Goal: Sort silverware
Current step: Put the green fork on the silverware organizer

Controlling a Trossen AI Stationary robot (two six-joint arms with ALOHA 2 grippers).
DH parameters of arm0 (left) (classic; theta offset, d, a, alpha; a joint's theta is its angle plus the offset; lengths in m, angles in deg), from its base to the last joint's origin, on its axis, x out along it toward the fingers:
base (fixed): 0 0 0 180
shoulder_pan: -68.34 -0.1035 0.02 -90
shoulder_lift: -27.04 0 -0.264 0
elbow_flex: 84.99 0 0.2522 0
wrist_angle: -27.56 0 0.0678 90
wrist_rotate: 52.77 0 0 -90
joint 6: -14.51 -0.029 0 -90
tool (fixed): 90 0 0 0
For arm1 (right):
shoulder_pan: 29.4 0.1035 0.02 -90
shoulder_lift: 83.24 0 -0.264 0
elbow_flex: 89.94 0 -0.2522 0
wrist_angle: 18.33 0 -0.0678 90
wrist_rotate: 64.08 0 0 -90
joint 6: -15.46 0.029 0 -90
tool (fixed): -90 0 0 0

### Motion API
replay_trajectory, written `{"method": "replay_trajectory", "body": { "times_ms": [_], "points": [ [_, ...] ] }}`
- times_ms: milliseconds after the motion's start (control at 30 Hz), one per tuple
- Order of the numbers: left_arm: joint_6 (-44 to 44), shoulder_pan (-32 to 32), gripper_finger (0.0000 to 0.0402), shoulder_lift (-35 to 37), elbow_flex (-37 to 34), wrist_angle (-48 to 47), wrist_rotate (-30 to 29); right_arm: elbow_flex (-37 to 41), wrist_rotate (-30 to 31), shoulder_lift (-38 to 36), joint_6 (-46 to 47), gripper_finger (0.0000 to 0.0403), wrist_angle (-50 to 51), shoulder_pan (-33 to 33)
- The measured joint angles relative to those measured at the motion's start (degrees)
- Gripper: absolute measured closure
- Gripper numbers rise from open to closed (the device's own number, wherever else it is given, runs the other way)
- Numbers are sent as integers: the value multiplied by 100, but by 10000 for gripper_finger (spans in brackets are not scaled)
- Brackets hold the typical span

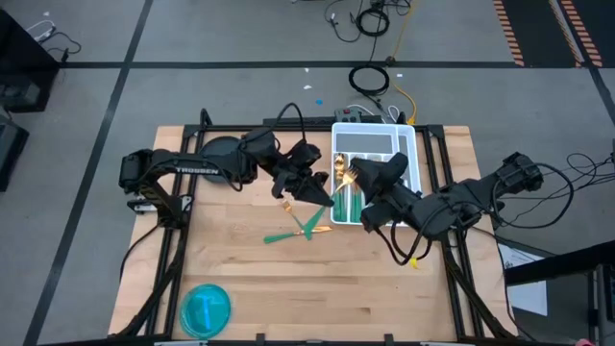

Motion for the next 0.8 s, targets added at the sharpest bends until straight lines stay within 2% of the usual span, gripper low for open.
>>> {"method": "replay_trajectory", "body": {
  "times_ms": [233,367,467,567,700,800],
  "points": [
    [25,-21,396,-4,-24,-41,196,-15,206,-68,-168,207,429,-9],
    [118,-31,396,-4,-24,-25,216,-25,-218,-53,-207,195,1046,-11],
    [143,-15,396,-13,-28,-76,192,-17,-232,-9,-76,187,1085,-15],
    [117,-43,396,-13,-25,-31,89,-13,473,-4,434,184,910,-59],
    [3,-78,396,-13,-24,-31,36,-6,956,-422,1172,186,829,-90],
    [-73,-147,396,-13,-22,-24,-37,-15,1346,-834,2073,189,726,-90]
  ]
}}
